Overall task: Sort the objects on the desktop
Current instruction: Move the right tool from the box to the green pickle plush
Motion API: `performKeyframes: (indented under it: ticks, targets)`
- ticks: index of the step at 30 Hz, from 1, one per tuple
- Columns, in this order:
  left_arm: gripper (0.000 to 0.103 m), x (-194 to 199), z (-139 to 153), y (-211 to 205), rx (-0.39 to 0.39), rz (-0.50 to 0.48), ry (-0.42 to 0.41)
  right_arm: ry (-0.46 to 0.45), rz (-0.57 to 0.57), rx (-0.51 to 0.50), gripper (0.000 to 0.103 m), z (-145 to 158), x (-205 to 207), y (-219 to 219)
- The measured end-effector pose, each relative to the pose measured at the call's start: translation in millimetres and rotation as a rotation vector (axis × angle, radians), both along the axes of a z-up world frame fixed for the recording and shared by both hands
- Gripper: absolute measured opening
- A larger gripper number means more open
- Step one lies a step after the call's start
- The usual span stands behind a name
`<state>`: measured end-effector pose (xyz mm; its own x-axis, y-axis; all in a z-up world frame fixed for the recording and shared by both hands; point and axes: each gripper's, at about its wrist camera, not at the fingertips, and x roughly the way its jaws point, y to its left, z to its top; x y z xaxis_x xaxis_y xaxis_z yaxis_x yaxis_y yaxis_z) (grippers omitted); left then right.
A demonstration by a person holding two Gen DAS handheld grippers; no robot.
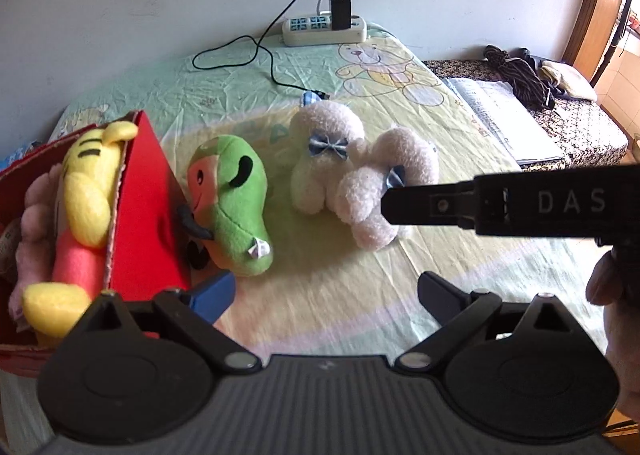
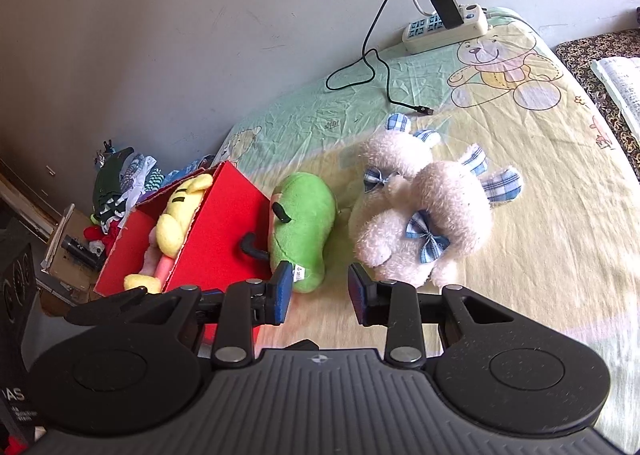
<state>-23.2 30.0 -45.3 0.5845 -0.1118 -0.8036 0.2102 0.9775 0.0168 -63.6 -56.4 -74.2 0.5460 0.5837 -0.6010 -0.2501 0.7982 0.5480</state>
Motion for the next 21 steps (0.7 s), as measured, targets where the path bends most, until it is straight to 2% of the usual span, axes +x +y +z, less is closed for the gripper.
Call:
performKeyframes:
  ticks: [6,11,17,21]
  targets:
    - [0.098,8,-28,-5,0.023,0.011,-0.01,0.056,0.072,-0.002,0.035,-9,28,11]
    - [0.098,10,-46,-1,0.0,0.047,-0.01,0.009,0.148,-0.065,0.035,-7,44,35]
    - [0.097,9,-54,9,-0.034,0.077,-0.032,-0.052,0.237,-0.116,0.035,-8,60,70]
    - [0.097,11,-58,14,-0.037,0.088,-0.041,-0.058,0.264,-0.127,0.035,-15,70,86]
